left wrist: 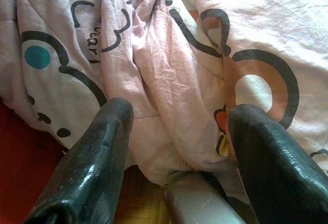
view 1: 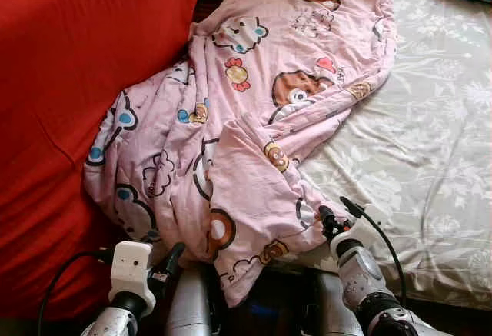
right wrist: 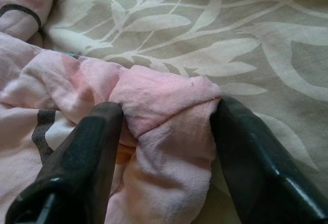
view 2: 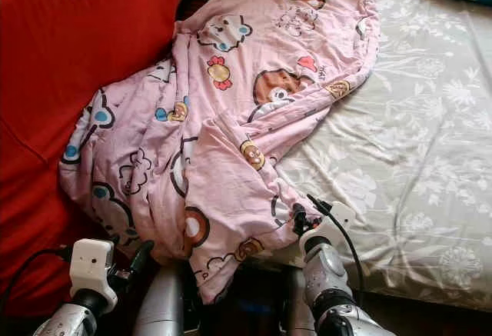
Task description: Clean up the room
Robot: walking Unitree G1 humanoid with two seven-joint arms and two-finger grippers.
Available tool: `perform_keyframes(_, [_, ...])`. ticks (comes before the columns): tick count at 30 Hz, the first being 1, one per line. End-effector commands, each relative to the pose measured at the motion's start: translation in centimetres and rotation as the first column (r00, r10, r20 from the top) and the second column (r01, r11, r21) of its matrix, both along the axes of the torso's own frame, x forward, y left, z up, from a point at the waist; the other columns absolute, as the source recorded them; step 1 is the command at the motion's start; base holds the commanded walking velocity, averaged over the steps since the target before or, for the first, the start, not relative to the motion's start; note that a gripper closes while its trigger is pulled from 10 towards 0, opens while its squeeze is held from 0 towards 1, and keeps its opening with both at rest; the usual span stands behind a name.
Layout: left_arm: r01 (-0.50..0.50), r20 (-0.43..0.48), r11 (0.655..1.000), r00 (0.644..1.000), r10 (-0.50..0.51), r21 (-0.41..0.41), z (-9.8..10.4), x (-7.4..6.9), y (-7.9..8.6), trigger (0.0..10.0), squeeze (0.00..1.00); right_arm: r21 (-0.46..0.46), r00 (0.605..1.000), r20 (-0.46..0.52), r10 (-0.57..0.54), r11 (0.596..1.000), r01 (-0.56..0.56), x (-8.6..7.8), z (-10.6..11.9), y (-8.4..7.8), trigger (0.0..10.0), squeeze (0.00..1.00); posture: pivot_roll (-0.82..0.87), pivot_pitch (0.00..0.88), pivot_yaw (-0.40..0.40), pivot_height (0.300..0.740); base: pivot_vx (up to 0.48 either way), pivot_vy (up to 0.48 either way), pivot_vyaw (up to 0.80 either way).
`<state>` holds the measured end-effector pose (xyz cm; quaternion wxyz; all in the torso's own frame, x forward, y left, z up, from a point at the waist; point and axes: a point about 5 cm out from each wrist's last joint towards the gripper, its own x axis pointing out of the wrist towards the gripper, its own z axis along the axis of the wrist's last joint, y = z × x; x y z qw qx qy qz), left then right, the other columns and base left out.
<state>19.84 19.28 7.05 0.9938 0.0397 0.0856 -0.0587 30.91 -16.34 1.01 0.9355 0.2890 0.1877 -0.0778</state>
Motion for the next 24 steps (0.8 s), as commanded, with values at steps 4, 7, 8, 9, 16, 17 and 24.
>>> perform_keyframes(4, [0.004, -0.026, 1.000, 1.000, -0.004, -0.002, -0.36, -0.56, -0.08, 10.0, 0.00, 0.008, 0.999, -0.041, 0.025, 1.000, -0.025, -0.63, -0.80, 0.41, 0.0, 0.00, 0.14, 0.288, 0.041, 0.608, 0.000, 0.000, 0.00])
perform_keyframes(7, [0.005, -0.029, 1.000, 1.000, -0.005, -0.006, -0.39, -0.56, -0.15, 10.0, 0.00, 0.007, 0.999, -0.043, 0.029, 1.000, -0.029, -0.65, -0.83, 0.42, 0.0, 0.00, 0.14, 0.287, 0.040, 0.608, 0.000, 0.000, 0.00])
perform_keyframes(8, [0.006, -0.029, 1.000, 1.000, -0.006, -0.007, -0.41, -0.56, -0.17, 10.0, 0.00, 0.006, 0.999, -0.043, 0.031, 1.000, -0.030, -0.66, -0.84, 0.43, 0.0, 0.00, 0.14, 0.287, 0.040, 0.608, 0.000, 0.000, 0.00])
perform_keyframes(9, [0.006, -0.030, 1.000, 1.000, -0.006, -0.009, -0.42, -0.55, -0.20, 10.0, 0.00, 0.005, 0.999, -0.044, 0.032, 0.999, -0.032, -0.66, -0.84, 0.42, 0.0, 0.00, 0.14, 0.287, 0.039, 0.608, 0.000, 0.000, 0.00])
perform_keyframes(16, [0.007, -0.034, 1.000, 0.999, -0.007, -0.016, -0.66, -0.28, -0.40, 10.0, 0.00, -0.001, 0.998, -0.046, 0.041, 0.999, -0.041, -0.53, -0.75, 0.42, 0.0, 0.00, 0.14, 0.275, 0.034, 0.608, 0.000, 0.000, 0.00])
perform_keyframes(17, [0.007, -0.034, 1.000, 0.999, -0.007, -0.016, -0.69, -0.20, -0.42, 10.0, 0.00, -0.002, 0.998, -0.046, 0.042, 0.999, -0.042, -0.50, -0.71, 0.42, 0.0, 0.00, 0.14, 0.273, 0.033, 0.608, 0.000, 0.000, 0.00])
perform_keyframes(24, [0.013, -0.028, 1.000, 1.000, -0.013, -0.025, -0.77, 0.40, -0.70, 10.0, 0.00, -0.008, 0.998, -0.040, 0.053, 0.999, -0.053, -0.22, -0.45, 0.44, 0.0, 0.00, 0.13, 0.254, 0.027, 0.608, 0.000, 0.000, 0.00])
